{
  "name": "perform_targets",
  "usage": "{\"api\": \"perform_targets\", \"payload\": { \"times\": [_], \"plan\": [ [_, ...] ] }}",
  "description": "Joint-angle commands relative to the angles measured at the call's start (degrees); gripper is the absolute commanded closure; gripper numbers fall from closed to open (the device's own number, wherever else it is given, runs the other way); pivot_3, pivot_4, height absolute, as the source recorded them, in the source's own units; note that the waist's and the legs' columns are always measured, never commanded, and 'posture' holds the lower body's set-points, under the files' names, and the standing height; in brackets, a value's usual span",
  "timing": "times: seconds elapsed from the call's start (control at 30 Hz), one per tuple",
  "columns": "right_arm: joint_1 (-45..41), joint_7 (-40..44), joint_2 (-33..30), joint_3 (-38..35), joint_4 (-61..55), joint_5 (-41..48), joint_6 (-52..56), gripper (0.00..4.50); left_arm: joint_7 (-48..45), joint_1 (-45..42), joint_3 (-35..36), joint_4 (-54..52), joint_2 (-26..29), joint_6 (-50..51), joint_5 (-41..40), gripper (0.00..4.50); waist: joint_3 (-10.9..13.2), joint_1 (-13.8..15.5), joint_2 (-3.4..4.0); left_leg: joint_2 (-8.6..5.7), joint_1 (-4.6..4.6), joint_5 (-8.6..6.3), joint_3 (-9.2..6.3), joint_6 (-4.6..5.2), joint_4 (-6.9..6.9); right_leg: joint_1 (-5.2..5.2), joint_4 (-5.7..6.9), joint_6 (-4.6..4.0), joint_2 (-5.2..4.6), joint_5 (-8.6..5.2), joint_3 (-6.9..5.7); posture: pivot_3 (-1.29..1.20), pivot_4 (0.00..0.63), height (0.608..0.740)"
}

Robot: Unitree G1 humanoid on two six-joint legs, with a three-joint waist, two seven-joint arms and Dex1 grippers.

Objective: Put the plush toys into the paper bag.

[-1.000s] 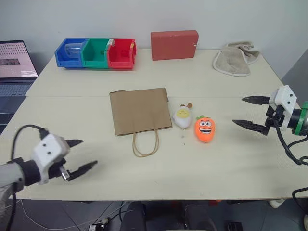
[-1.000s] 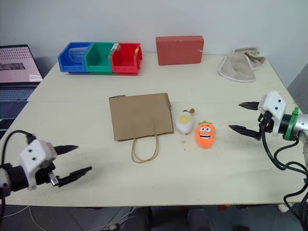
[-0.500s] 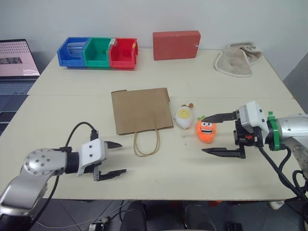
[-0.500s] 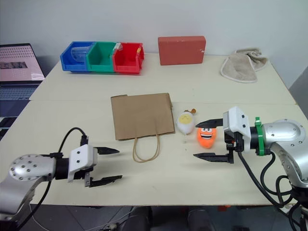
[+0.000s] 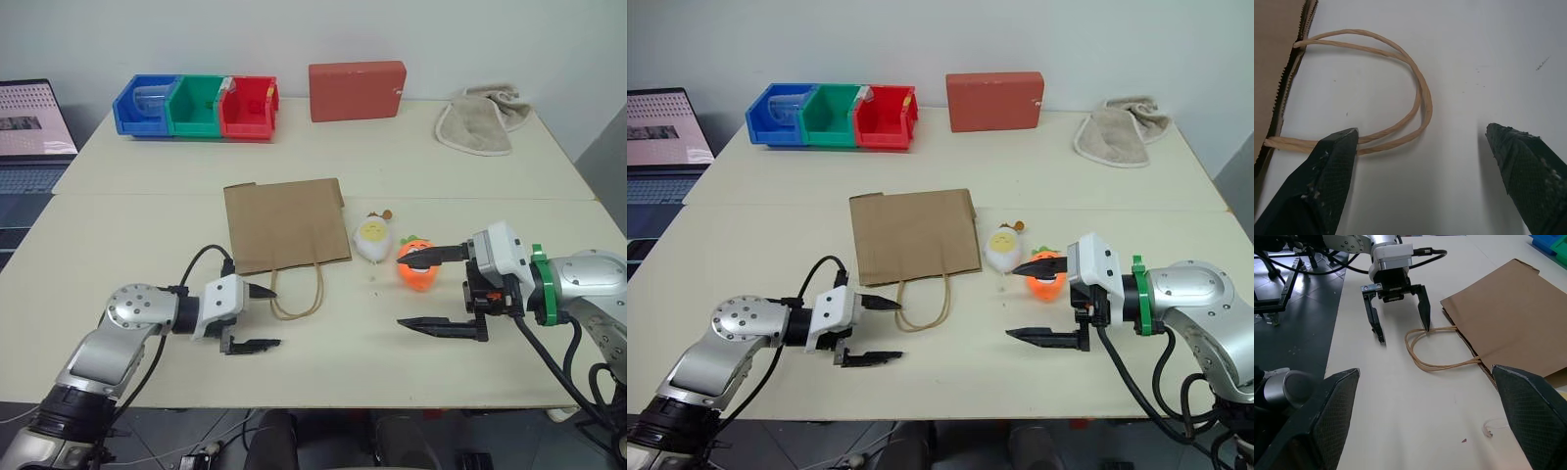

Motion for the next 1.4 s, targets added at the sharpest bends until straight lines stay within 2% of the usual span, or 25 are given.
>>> {"api": "perform_targets", "payload": {
  "times": [0.03, 0.4, 0.53, 0.7, 0.87, 1.13, 1.4],
  "plan": [
    [-0.05, -0.74, -0.37, -1.53, -2.29, 1.3, 0.13, 0.0, -0.56, -1.51, -0.47, 1.27, -0.79, -2.43, 0.82, 0.04, 0.0, 0.03, 0.0, 0.0, -0.01, 0.0, -0.01, 0.0, 0.01, 0.0, 0.0, 0.0, 0.0, 0.0, -0.01, 0.0, 0.15, 0.74],
    [0.19, -1.22, -0.62, -1.72, -2.71, 2.01, 0.58, 0.0, -2.16, -1.34, -0.07, -0.01, -0.56, -4.67, 0.19, 0.04, 0.0, 0.05, 0.0, 0.0, -0.02, 0.0, -0.05, 0.0, 0.03, 0.02, -0.01, 0.0, 0.0, 0.0, -0.04, 0.0, 0.15, 0.74],
    [-0.19, -1.35, -0.5, -1.48, -2.7, 2.09, 0.7, 0.0, -1.58, -2.58, -1.59, 1.38, -1.7, -7.03, 2.72, 0.04, 0.0, 0.06, 0.0, -0.01, -0.02, 0.0, -0.05, 0.0, 0.04, 0.04, -0.01, 0.0, 0.0, 0.0, -0.04, 0.0, 0.15, 0.74],
    [0.25, -1.37, -0.99, -2.14, -3.33, 2.79, 1.21, 0.0, -0.85, -4.67, -2.72, 0.88, -4.66, -4.54, 1.93, 0.04, -0.01, 0.1, -0.01, -0.01, -0.03, 0.0, -0.07, 0.0, 0.06, 0.05, -0.01, 0.0, 0.0, 0.0, -0.05, 0.0, 0.15, 0.74],
    [0.66, -1.99, -1.55, -2.62, -4.02, 3.62, 2.06, 0.0, -0.65, -5.19, -2.67, 3.76, -4.36, -8.66, 4.28, 0.04, -0.01, 0.09, -0.01, -0.01, -0.02, 0.0, -0.12, 0.0, 0.04, 0.05, 0.0, 0.01, 0.01, 0.0, -0.1, 0.0, 0.15, 0.74],
    [-0.12, -2.37, -1.65, -2.3, -4.24, 3.69, 2.68, 0.0, 2.57, -3.88, 2.38, 4.06, -4.57, -16.05, 3.1, 0.04, -0.01, 0.14, -0.01, -0.01, -0.02, 0.0, -0.11, 0.0, 0.05, 0.05, 0.0, 0.01, 0.01, 0.0, -0.09, 0.0, 0.15, 0.74],
    [-1.41, -2.24, -1.46, -1.38, -4.37, 3.99, 2.72, 0.0, 3.94, -2.6, -0.02, 8.46, -5.17, -26.59, 7.31, 0.04, -0.01, 0.16, 0.0, -0.01, -0.03, 0.0, -0.11, 0.0, 0.05, 0.05, -0.01, 0.0, 0.0, 0.0, -0.09, 0.0, 0.15, 0.74]
  ]
}}
